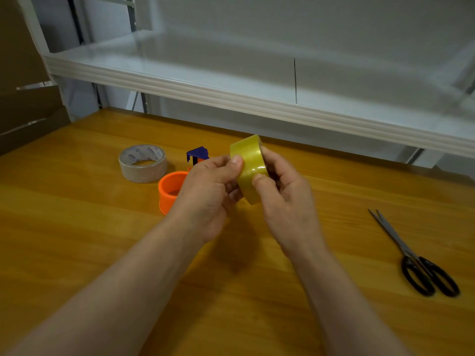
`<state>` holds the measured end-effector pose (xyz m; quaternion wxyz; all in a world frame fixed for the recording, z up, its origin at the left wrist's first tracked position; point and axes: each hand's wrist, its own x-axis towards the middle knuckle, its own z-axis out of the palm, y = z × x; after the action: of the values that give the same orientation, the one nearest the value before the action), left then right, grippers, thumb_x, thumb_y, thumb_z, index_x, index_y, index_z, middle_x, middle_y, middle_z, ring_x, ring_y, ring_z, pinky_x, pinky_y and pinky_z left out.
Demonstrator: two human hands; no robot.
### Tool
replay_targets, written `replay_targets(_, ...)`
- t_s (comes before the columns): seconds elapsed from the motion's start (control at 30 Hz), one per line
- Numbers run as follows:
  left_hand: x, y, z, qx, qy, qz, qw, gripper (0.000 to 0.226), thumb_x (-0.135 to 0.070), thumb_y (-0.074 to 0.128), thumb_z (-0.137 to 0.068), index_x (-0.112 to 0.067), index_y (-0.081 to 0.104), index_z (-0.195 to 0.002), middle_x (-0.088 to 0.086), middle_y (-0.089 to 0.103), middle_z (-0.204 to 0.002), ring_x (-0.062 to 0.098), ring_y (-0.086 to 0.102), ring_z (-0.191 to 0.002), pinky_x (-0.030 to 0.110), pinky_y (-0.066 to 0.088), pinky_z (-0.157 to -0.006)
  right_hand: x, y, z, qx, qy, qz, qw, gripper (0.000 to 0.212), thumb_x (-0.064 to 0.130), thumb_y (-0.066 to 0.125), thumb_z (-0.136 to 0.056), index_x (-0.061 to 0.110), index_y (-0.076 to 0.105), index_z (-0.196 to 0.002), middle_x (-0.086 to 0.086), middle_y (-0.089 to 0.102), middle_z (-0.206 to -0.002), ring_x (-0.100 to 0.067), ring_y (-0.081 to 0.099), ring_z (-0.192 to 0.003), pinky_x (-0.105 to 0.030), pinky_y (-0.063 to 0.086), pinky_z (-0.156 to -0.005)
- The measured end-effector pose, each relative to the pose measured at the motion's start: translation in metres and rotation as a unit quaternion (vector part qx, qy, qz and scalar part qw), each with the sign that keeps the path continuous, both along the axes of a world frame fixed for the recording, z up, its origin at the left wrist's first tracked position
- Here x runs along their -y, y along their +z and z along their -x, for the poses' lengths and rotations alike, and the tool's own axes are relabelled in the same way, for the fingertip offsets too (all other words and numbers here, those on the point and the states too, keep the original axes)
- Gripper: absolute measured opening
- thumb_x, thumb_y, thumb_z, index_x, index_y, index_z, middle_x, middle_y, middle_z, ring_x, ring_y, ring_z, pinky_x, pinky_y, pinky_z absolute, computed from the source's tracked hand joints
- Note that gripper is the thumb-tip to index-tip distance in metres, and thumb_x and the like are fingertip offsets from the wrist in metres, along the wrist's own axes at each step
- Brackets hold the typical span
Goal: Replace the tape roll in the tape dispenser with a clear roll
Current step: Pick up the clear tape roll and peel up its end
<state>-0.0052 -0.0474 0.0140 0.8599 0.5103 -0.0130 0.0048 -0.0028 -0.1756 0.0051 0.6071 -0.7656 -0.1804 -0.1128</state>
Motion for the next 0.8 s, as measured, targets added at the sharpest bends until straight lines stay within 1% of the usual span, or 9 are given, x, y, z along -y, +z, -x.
replay_targets(0.1, -0.002, 0.001, 0.0, 0.006, 0.007, 0.003, 1.0, 0.03, -0.02, 0.053, -0.101, 0.002, 0.066, -0.116, 0.012, 0.075, -0.094, 0.017, 0.069, -0.08, 0.024, 0.056, -0.066, -0.002, -0.001, 0.001, 0.008, -0.011, 0.004, 1.0, 0.048, 0.029, 0.053, -0.093, 0.028, 0.058, -0.14, 0.0, 0.064, -0.127, -0.017, 0.064, -0.115, -0.043, 0.059, -0.092)
replay_targets(0.17, 0.0, 0.001, 0.002, 0.031, 0.012, -0.031, 0.999, 0.025, -0.021, 0.055, -0.1, -0.003, 0.07, -0.109, 0.006, 0.077, -0.088, 0.013, 0.071, -0.076, 0.023, 0.057, -0.063, 0.0, -0.001, 0.001, 0.011, -0.016, -0.012, 1.0, 0.042, 0.025, 0.054, -0.096, 0.028, 0.061, -0.137, 0.002, 0.069, -0.122, -0.016, 0.067, -0.108, -0.043, 0.061, -0.089)
replay_targets(0.23, 0.002, 0.0, 0.004, 0.06, 0.029, -0.094, 0.993, 0.02, -0.022, 0.056, -0.099, -0.011, 0.071, -0.107, 0.004, 0.078, -0.09, 0.015, 0.073, -0.081, 0.025, 0.058, -0.067, 0.002, 0.001, 0.001, 0.006, -0.017, -0.038, 0.999, 0.034, 0.017, 0.055, -0.101, 0.027, 0.066, -0.131, 0.007, 0.074, -0.109, -0.013, 0.069, -0.095, -0.036, 0.063, -0.081)
replay_targets(0.33, 0.006, -0.001, 0.005, 0.088, 0.018, -0.139, 0.986, 0.021, -0.016, 0.056, -0.1, -0.014, 0.069, -0.116, 0.009, 0.076, -0.111, 0.027, 0.071, -0.106, 0.039, 0.058, -0.091, 0.004, 0.004, 0.001, -0.009, -0.021, -0.072, 0.997, 0.031, 0.011, 0.056, -0.101, 0.028, 0.07, -0.123, 0.015, 0.076, -0.102, -0.006, 0.07, -0.092, -0.024, 0.059, -0.075)
replay_targets(0.4, 0.006, 0.0, 0.007, 0.095, 0.001, -0.146, 0.985, 0.025, -0.008, 0.055, -0.099, -0.014, 0.065, -0.121, 0.009, 0.074, -0.116, 0.023, 0.07, -0.11, 0.036, 0.057, -0.095, 0.004, 0.005, 0.0, -0.023, -0.022, -0.096, 0.995, 0.03, 0.01, 0.056, -0.1, 0.029, 0.072, -0.118, 0.016, 0.077, -0.099, 0.0, 0.07, -0.092, -0.018, 0.057, -0.074)
replay_targets(0.47, 0.007, 0.0, 0.009, 0.107, -0.01, -0.173, 0.979, 0.034, -0.002, 0.057, -0.097, -0.014, 0.061, -0.129, 0.006, 0.072, -0.12, 0.018, 0.068, -0.114, 0.034, 0.055, -0.097, 0.005, 0.005, 0.0, -0.035, -0.026, -0.115, 0.992, 0.03, 0.008, 0.055, -0.1, 0.024, 0.073, -0.119, 0.009, 0.078, -0.103, -0.003, 0.071, -0.097, -0.018, 0.056, -0.075)
replay_targets(0.6, 0.011, -0.003, 0.011, 0.12, -0.01, -0.22, 0.968, 0.047, -0.001, 0.061, -0.094, -0.018, 0.053, -0.138, -0.003, 0.069, -0.123, 0.009, 0.065, -0.115, 0.032, 0.053, -0.1, 0.006, 0.005, -0.002, -0.065, -0.041, -0.148, 0.986, 0.028, 0.01, 0.056, -0.1, 0.017, 0.072, -0.121, 0.0, 0.076, -0.108, -0.006, 0.07, -0.098, -0.016, 0.054, -0.074)
replay_targets(0.7, 0.01, -0.004, 0.01, 0.119, -0.003, -0.216, 0.969, 0.044, -0.002, 0.061, -0.095, -0.018, 0.056, -0.136, -0.002, 0.069, -0.123, 0.01, 0.065, -0.116, 0.033, 0.053, -0.1, 0.005, 0.006, -0.002, -0.079, -0.048, -0.159, 0.983, 0.02, 0.01, 0.058, -0.099, 0.015, 0.071, -0.113, -0.005, 0.075, -0.105, -0.01, 0.07, -0.092, -0.019, 0.056, -0.073)
replay_targets(0.8, 0.009, -0.005, 0.008, 0.114, 0.001, -0.207, 0.972, 0.036, -0.001, 0.059, -0.096, -0.018, 0.063, -0.127, 0.003, 0.072, -0.116, 0.013, 0.069, -0.106, 0.027, 0.055, -0.085, 0.004, 0.006, -0.002, -0.091, -0.043, -0.161, 0.982, 0.014, 0.009, 0.058, -0.098, 0.015, 0.069, -0.103, -0.012, 0.074, -0.102, -0.016, 0.068, -0.088, -0.032, 0.057, -0.076)
